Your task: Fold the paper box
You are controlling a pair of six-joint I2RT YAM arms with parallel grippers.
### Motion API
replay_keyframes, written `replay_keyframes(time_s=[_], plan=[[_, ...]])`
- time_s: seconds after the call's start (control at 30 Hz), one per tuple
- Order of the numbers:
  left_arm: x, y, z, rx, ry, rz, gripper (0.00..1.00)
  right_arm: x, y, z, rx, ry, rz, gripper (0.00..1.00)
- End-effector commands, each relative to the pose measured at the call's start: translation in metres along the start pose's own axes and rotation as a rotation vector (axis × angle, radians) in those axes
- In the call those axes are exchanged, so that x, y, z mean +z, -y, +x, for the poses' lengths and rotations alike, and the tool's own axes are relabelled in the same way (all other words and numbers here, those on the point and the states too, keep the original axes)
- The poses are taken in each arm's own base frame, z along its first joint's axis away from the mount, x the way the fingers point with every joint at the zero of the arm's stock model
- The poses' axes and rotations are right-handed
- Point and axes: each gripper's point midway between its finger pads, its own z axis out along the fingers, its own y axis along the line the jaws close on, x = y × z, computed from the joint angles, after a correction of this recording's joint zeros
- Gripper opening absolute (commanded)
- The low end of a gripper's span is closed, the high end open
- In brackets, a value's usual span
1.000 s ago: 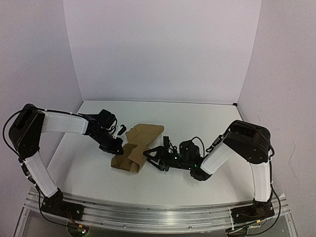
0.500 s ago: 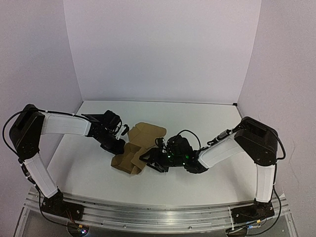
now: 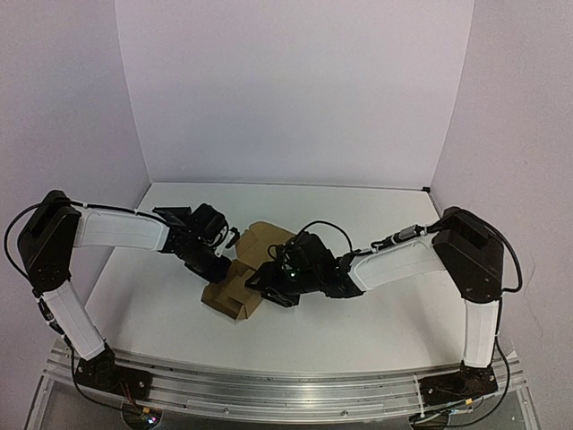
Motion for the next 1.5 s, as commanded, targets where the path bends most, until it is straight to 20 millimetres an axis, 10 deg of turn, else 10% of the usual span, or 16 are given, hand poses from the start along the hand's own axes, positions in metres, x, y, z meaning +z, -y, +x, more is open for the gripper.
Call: replay_keyframes(time_s=[0.0,1.13,1.47], plan=[[-0.021,0.003,-0.026,0.037,0.089,-0.033,0.0,-0.003,0.005,0.003,0.0,-0.01,0.111,0.59],[-0.016,0.065,0.03,-0.064,-0.111,0.283,0.13,-0.013,0.04,-0.011,-0.256,0.0,0.573,0.03],[-0.006,0.045,0.024,-0.034,-0.085,0.108,0.0,-0.003,0.034,-0.005,-0.366,-0.016,0.658,0.02]])
